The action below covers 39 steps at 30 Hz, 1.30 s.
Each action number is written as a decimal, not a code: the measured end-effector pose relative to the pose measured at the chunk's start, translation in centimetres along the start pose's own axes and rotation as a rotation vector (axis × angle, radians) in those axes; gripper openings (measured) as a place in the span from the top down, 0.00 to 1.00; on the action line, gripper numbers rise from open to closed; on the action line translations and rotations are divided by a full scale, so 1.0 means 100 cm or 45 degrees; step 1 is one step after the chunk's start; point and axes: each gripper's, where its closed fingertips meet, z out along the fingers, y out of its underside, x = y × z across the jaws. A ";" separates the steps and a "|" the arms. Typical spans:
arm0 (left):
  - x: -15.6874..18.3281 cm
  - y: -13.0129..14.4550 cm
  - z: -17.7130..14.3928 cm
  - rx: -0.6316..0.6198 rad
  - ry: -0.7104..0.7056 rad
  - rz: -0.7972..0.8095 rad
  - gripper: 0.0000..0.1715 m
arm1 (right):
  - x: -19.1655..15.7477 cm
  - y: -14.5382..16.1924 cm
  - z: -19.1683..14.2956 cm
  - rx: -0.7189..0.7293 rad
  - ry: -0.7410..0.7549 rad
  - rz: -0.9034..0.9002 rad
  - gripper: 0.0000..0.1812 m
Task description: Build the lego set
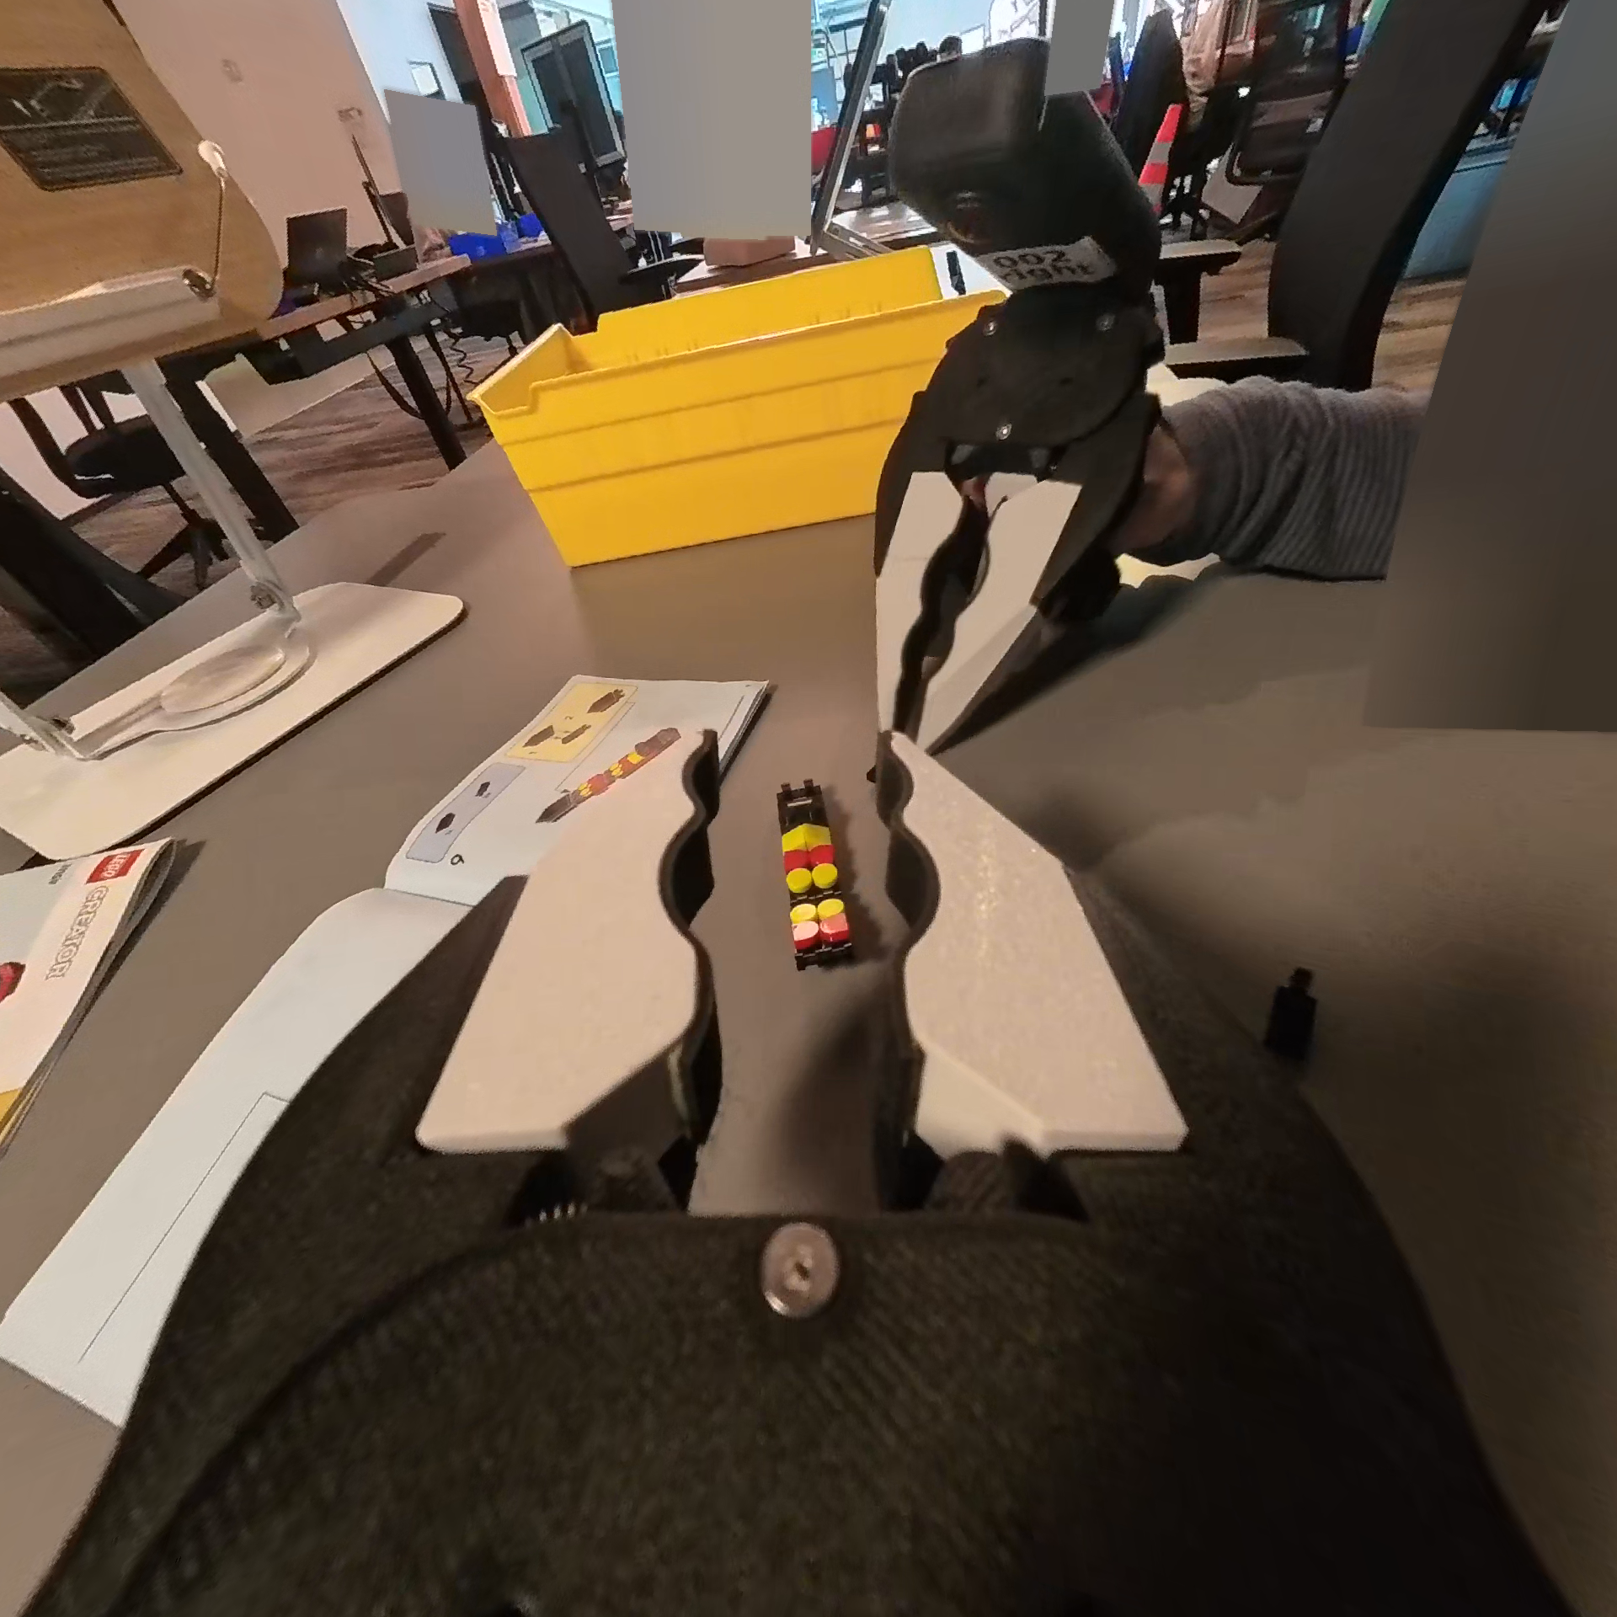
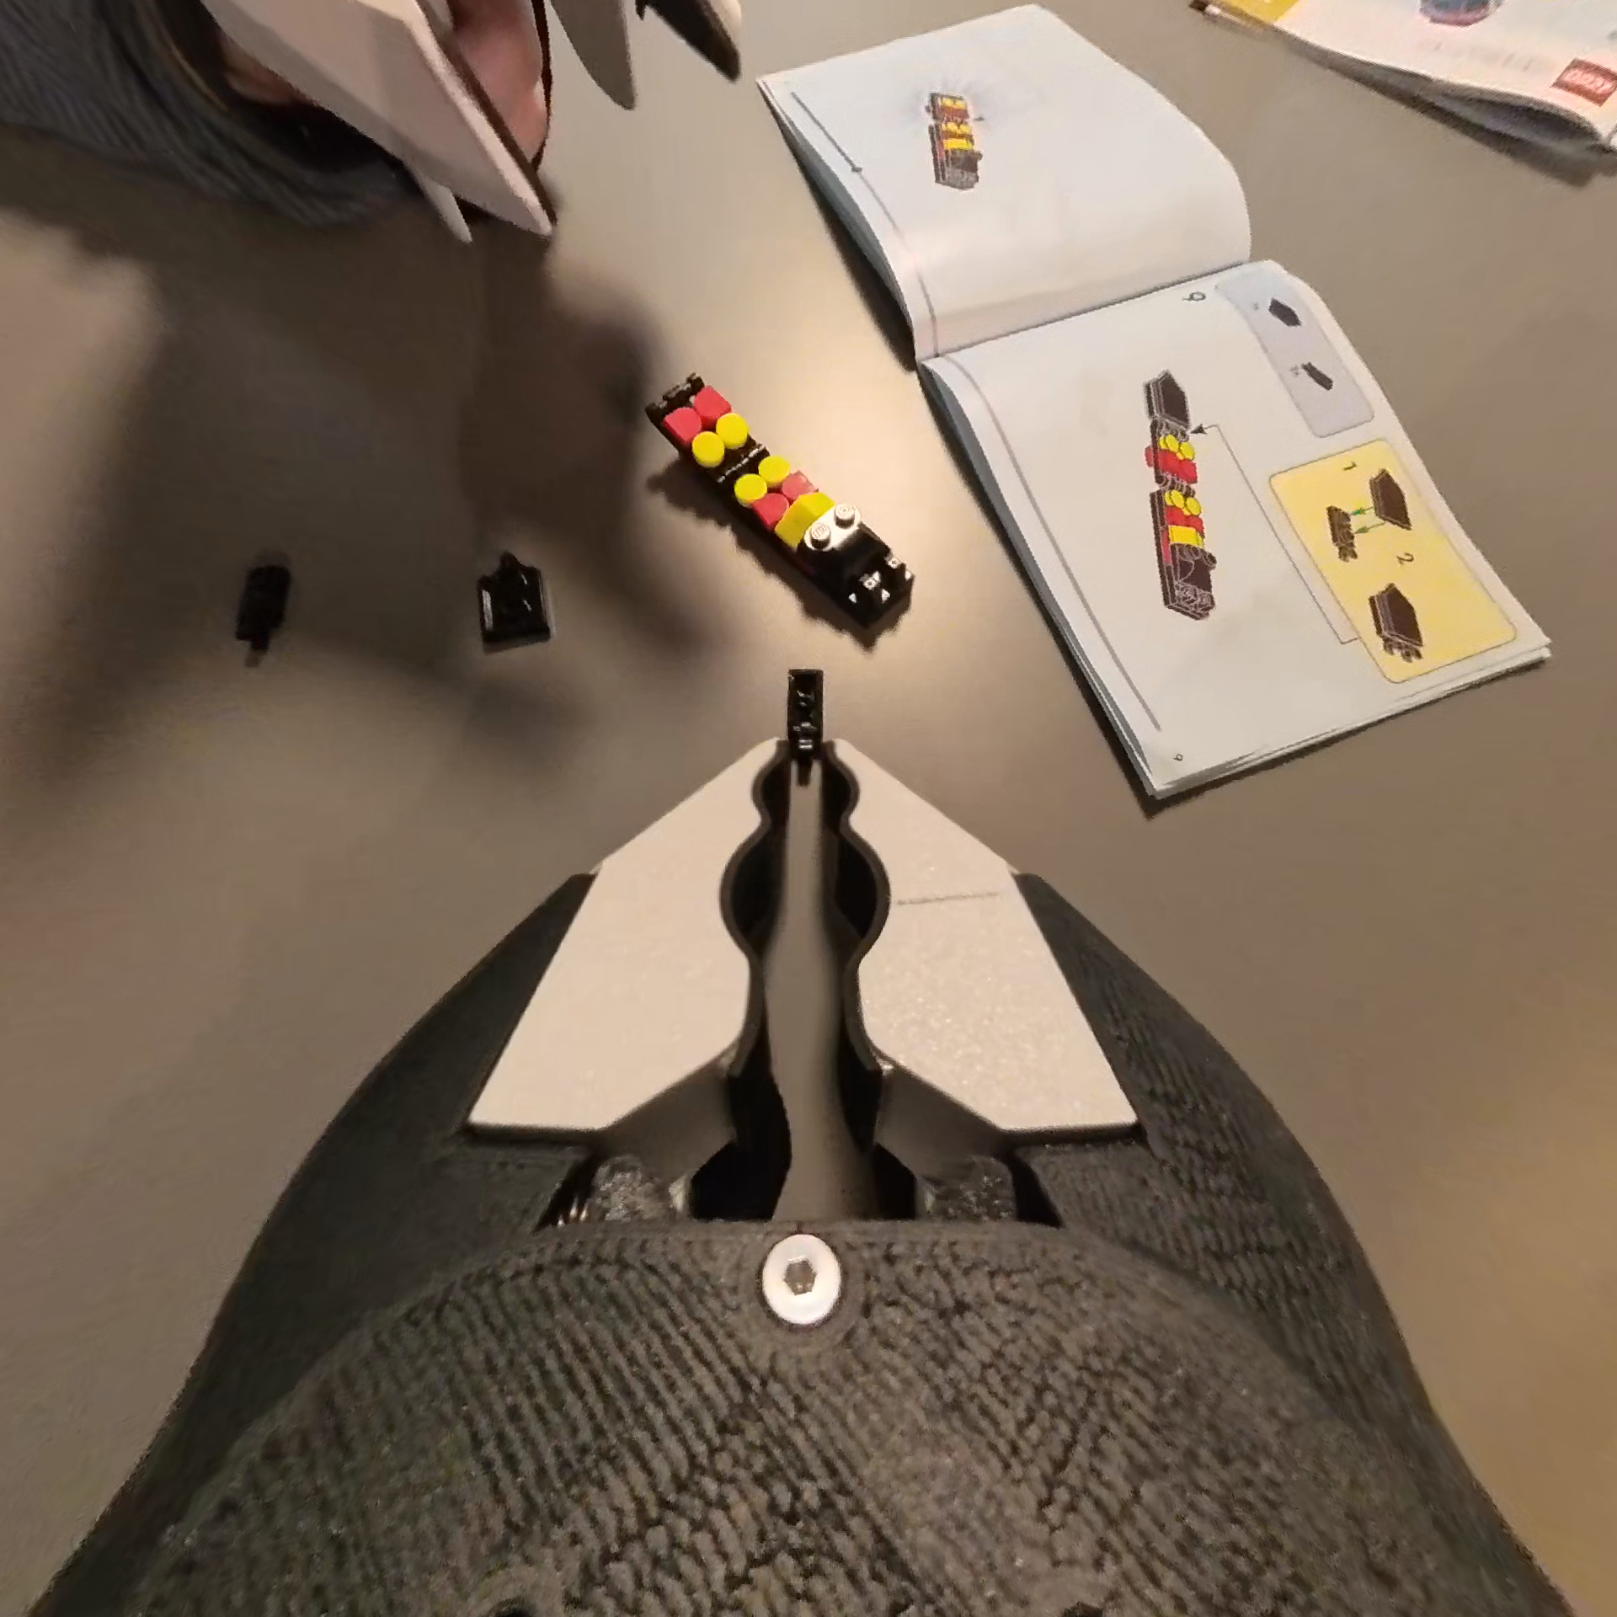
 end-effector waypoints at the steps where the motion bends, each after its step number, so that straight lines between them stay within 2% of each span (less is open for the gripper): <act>1: 0.000 0.000 0.000 0.000 -0.002 0.004 0.80 | 0.000 0.000 0.000 -0.001 0.002 -0.003 1.00; 4: 0.003 0.000 0.000 -0.002 0.011 0.026 0.80 | -0.003 -0.004 -0.001 0.031 0.006 -0.028 1.00; 6: 0.008 0.001 0.001 -0.008 0.054 0.042 0.79 | -0.018 -0.017 -0.003 0.129 -0.076 -0.016 1.00; 8: 0.021 0.001 -0.001 -0.008 0.173 0.065 0.76 | -0.039 -0.029 -0.003 0.196 -0.196 -0.001 0.99; 10: 0.034 0.003 -0.003 -0.022 0.299 0.077 0.77 | -0.053 -0.028 0.004 0.152 -0.238 -0.034 0.99; 13: 0.049 0.021 -0.003 -0.188 0.475 0.038 0.77 | -0.064 -0.024 0.014 0.076 -0.267 -0.076 1.00; 16: 0.058 0.041 0.000 -0.385 0.567 0.010 0.76 | -0.072 -0.027 0.018 0.071 -0.304 -0.067 1.00; 25: 0.068 0.057 0.001 -0.504 0.590 0.154 0.77 | -0.074 -0.025 0.022 0.037 -0.286 -0.081 1.00; 39: 0.068 0.058 0.001 -0.507 0.590 0.151 0.77 | -0.073 -0.023 0.023 0.025 -0.268 -0.103 0.99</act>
